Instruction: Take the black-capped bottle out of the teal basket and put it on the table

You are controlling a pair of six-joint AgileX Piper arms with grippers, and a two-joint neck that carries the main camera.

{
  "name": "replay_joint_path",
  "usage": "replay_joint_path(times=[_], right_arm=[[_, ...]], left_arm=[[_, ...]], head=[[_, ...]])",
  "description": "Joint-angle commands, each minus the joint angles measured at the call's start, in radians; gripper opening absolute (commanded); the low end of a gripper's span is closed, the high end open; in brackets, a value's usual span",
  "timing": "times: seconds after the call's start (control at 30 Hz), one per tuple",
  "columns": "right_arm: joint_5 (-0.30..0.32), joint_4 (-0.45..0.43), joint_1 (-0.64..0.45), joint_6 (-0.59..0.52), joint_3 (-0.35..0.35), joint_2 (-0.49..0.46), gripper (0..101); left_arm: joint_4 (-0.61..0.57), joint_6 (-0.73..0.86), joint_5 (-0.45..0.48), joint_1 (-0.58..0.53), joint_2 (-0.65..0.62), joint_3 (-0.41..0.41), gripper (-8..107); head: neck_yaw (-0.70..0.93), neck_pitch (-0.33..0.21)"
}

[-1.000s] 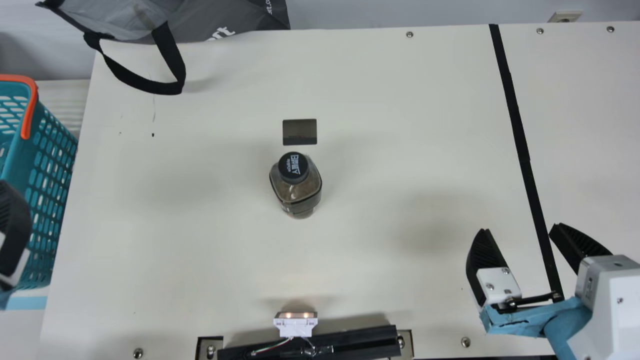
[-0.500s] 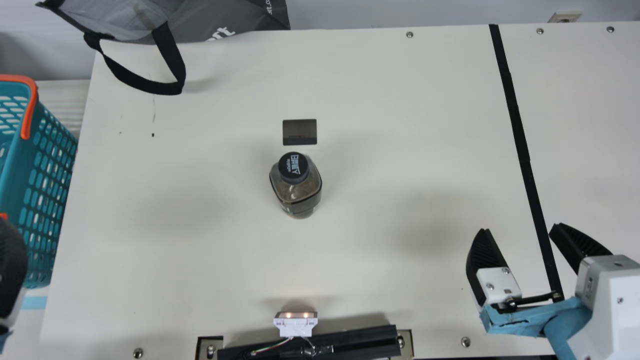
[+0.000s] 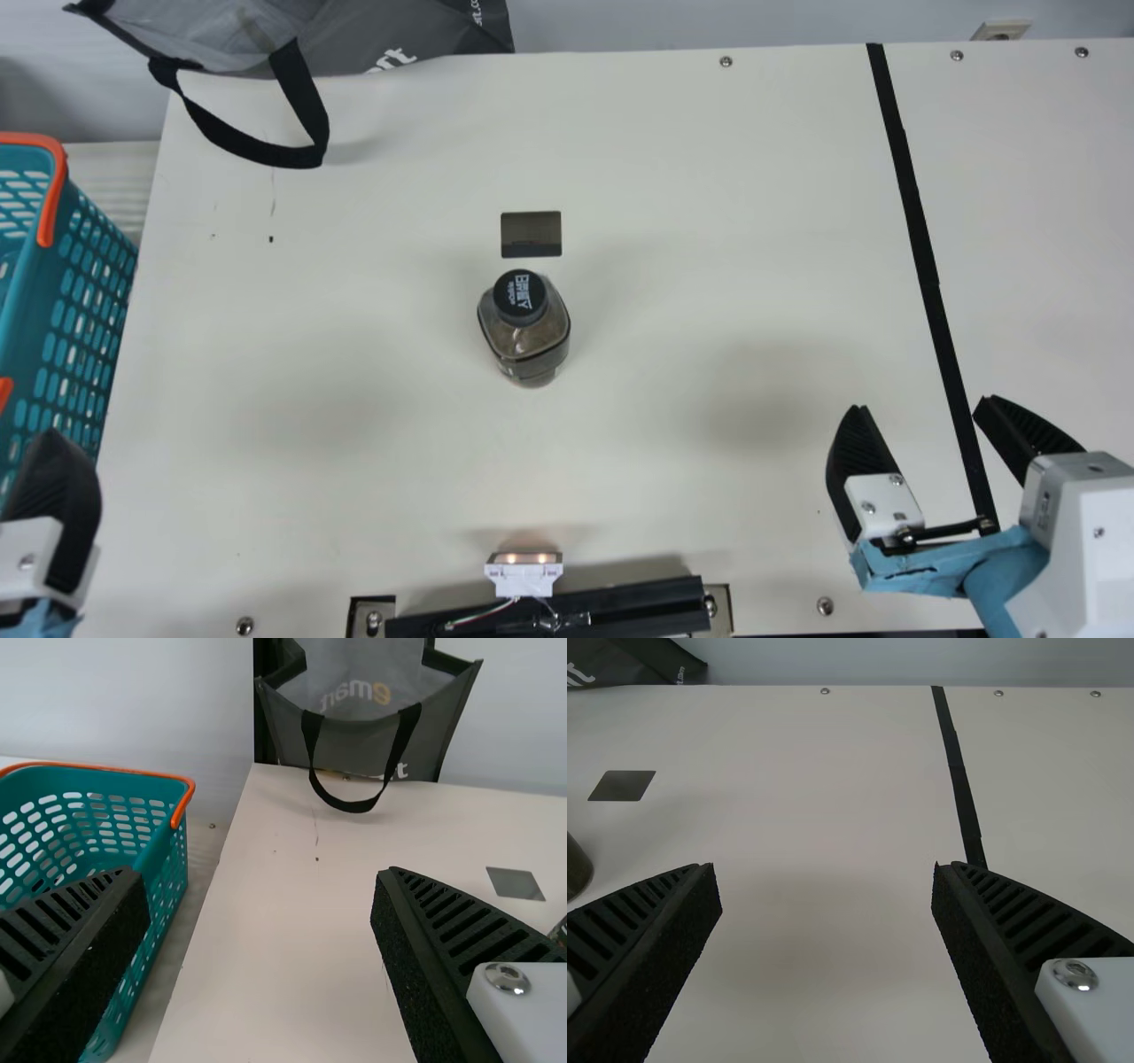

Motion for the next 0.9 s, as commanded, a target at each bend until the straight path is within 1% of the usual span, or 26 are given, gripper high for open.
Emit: replay_joint_path(times=[0.0, 0.27, 0.5, 0.63, 0.87], right_arm=[[0.000, 0.000, 0.000, 0.000, 0.000, 0.000, 91], [0.000, 0.000, 0.000, 0.000, 0.000, 0.000, 91], [0.000, 0.000, 0.000, 0.000, 0.000, 0.000, 91], [0.000, 0.000, 0.000, 0.000, 0.000, 0.000, 91], [0.000, 0.000, 0.000, 0.000, 0.000, 0.000, 91]], left_arm=[[-0.038, 0.045, 0.016, 0.045, -0.015, 0.016, 107], [-0.129, 0.151, 0.077, 0.155, -0.067, 0.066, 107], [-0.185, 0.207, 0.132, 0.228, -0.105, 0.091, 107], [-0.203, 0.228, 0.148, 0.256, -0.111, 0.100, 107], [-0.200, 0.227, 0.148, 0.256, -0.111, 0.099, 107]], head=[[0.008, -0.009], [0.008, -0.009], [0.008, -0.009], [0.008, -0.009], [0.008, -0.009]])
